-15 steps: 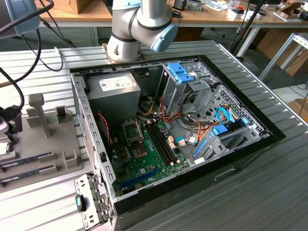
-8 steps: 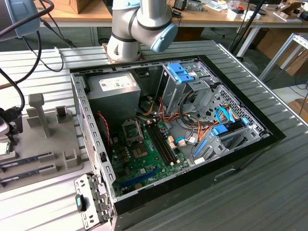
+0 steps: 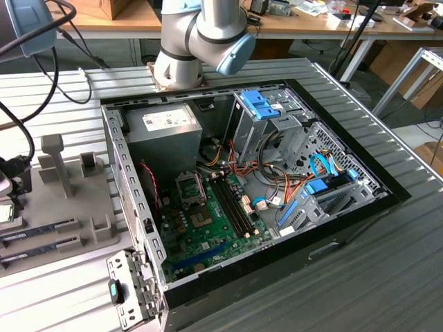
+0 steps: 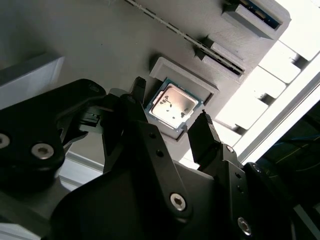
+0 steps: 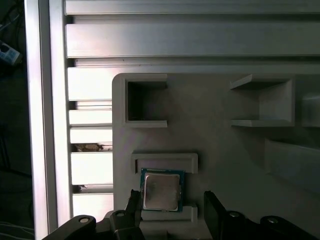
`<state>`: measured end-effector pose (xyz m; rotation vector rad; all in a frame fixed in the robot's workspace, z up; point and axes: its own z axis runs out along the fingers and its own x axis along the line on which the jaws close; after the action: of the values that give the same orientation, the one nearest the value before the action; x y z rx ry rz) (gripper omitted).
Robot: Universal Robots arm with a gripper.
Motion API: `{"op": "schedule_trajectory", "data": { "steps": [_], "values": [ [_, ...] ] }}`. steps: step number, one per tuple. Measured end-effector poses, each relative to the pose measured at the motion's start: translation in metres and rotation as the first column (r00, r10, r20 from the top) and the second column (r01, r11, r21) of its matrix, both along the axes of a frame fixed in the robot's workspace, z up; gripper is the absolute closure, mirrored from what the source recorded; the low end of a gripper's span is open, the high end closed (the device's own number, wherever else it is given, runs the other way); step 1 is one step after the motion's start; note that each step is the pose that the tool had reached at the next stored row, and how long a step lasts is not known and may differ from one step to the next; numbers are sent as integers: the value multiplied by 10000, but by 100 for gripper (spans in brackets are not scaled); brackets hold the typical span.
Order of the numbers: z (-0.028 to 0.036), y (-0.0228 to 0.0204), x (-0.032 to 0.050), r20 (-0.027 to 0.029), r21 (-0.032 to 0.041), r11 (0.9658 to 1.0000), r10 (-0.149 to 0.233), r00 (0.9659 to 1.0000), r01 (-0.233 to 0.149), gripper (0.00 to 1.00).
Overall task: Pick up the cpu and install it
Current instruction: 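Pick up the cpu and move it towards the insertion slot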
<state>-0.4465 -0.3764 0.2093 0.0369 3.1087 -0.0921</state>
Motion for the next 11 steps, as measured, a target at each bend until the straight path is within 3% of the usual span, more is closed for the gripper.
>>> {"op": "schedule_trajectory", "data": {
  "steps": [11],
  "values": [
    [-37,0,-2,3,2,10000,0,10000,0,38]
  ]
}}
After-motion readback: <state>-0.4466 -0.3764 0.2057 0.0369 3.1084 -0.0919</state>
